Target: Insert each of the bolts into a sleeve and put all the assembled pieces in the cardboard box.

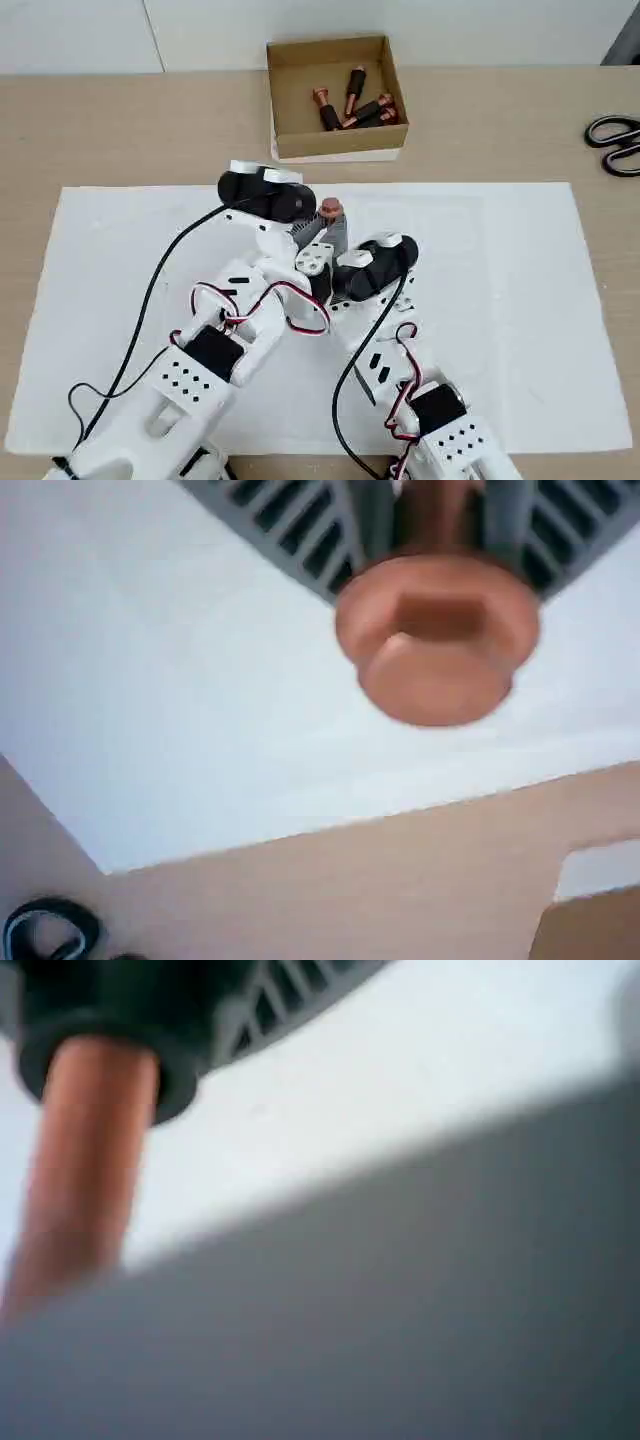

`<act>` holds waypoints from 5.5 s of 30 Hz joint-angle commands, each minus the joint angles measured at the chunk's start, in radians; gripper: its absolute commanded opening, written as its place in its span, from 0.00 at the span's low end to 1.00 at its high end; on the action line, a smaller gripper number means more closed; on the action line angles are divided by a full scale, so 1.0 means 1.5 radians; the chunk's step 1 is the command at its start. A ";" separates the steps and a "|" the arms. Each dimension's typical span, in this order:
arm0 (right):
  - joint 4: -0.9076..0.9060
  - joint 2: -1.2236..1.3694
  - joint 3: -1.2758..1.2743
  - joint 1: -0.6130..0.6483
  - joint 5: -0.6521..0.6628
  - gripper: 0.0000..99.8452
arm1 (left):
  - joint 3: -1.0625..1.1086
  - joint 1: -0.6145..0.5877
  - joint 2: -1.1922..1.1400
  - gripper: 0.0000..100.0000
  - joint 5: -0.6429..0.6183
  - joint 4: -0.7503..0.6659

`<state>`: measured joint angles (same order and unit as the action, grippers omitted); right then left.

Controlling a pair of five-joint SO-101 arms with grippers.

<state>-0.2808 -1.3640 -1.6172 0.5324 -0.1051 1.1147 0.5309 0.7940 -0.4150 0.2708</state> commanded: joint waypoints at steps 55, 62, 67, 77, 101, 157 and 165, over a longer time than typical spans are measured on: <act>0.003 -0.009 0.009 0.003 -0.005 0.00 | -0.008 -0.068 0.010 0.25 0.047 0.157; 0.003 -0.009 0.009 0.002 -0.005 0.00 | -0.011 -0.070 0.015 0.25 0.047 0.155; 0.003 -0.009 0.008 -0.002 -0.003 0.00 | -0.019 -0.085 0.087 0.25 0.047 0.157; 0.003 -0.008 0.008 -0.040 -0.002 0.00 | -0.019 -0.209 0.195 0.25 0.050 0.217; -0.106 0.458 0.839 -0.231 0.100 0.00 | -0.003 -0.364 0.194 0.25 0.143 0.366; -0.160 1.910 2.200 -0.202 0.205 0.20 | 0.064 -0.365 0.199 0.25 0.143 0.368; -0.431 1.708 2.198 -0.227 0.123 0.20 | 0.062 -0.361 0.199 0.25 0.143 0.365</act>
<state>-0.7702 1.3763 1.6341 0.2133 0.1020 1.2175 -0.0092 1.0748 -0.2064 0.8155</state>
